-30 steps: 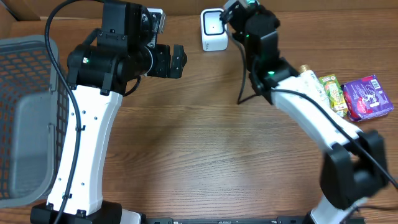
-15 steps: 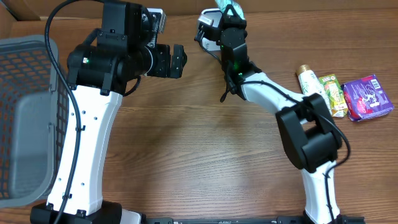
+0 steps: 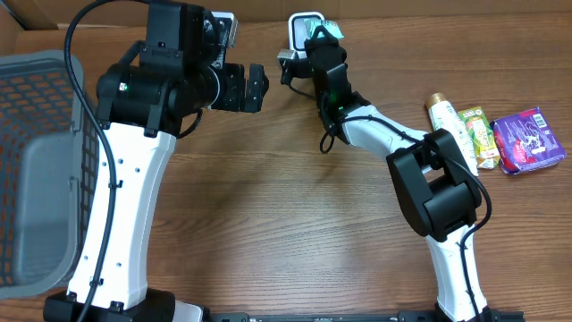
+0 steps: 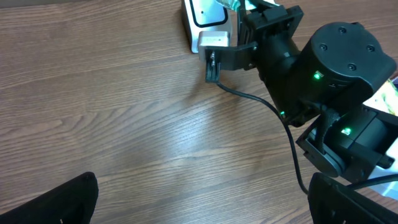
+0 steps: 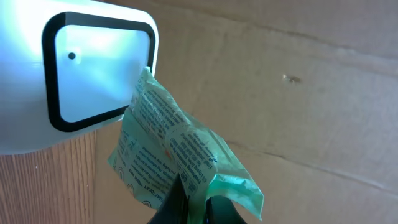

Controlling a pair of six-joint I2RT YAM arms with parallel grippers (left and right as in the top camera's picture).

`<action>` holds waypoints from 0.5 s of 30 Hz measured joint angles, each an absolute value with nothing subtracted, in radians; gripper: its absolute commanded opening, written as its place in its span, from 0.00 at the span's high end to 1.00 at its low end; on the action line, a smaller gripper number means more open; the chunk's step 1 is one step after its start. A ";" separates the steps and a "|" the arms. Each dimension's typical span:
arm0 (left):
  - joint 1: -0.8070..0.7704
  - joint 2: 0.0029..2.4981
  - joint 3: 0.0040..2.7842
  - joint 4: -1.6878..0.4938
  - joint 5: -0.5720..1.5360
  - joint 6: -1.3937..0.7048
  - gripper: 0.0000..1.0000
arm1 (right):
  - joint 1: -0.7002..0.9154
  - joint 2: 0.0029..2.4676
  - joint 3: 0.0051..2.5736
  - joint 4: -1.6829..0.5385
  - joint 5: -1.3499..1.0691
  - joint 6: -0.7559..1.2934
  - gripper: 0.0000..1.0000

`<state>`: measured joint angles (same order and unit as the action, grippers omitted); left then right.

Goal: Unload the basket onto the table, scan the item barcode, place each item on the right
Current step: 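Hold the mint-green wrapper in front of the scanner, right gripper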

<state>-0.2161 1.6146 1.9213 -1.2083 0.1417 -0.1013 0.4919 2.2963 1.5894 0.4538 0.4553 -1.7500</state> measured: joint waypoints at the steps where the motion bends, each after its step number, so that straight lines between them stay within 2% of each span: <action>1: -0.216 1.615 1.921 -1.208 0.142 -0.101 0.00 | 0.492 2.297 1.589 0.453 0.453 -1.756 0.96; 15: -0.216 1.615 1.921 -1.208 0.142 -0.101 0.00 | 0.493 2.298 1.589 0.448 0.445 -1.750 0.96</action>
